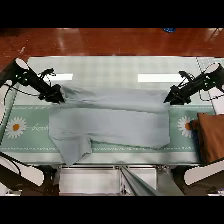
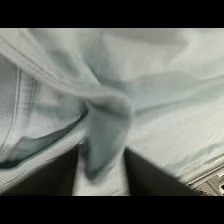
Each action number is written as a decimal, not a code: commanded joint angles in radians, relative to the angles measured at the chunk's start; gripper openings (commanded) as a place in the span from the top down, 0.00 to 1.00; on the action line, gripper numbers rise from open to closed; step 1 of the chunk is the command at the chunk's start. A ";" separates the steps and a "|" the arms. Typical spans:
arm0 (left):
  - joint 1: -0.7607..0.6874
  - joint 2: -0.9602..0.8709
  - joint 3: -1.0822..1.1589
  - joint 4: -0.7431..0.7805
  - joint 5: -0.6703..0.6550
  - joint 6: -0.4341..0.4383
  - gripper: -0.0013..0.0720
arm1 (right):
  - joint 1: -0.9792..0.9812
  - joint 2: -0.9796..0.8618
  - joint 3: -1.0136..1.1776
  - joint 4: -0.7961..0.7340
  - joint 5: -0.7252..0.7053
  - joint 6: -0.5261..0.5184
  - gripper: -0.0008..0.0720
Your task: Fold the shirts.
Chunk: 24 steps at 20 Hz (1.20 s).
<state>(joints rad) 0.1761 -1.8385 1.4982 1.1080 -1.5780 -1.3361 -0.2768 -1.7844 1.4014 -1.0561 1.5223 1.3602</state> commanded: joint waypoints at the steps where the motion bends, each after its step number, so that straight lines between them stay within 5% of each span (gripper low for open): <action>1: -0.016 0.004 0.000 0.005 -0.046 0.005 0.29 | -0.001 0.013 0.000 -0.023 0.018 0.050 0.42; 5: 0.047 0.094 -0.084 0.034 0.003 -0.026 0.29 | -0.034 0.152 -0.023 -0.270 0.020 0.110 0.42; 9: 0.167 0.349 -0.428 0.033 0.166 0.053 0.29 | -0.098 0.397 -0.268 -0.192 -0.219 0.117 0.42; 13: 0.376 0.632 -0.813 -0.104 0.283 0.093 0.29 | -0.102 0.616 -0.587 0.016 -0.335 -0.014 0.42; 17: 0.510 0.834 -0.999 -0.024 0.392 -0.029 0.29 | -0.102 0.753 -0.775 0.143 -0.404 -0.057 0.42; 24: 0.382 0.853 -1.142 -0.061 0.389 -0.056 0.29 | -0.102 0.786 -0.804 0.143 -0.381 -0.060 0.42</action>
<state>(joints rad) 0.6147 -1.0012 0.4004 1.0363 -1.2152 -1.3766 -0.3786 -1.0134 0.6147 -0.9302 1.1378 1.3071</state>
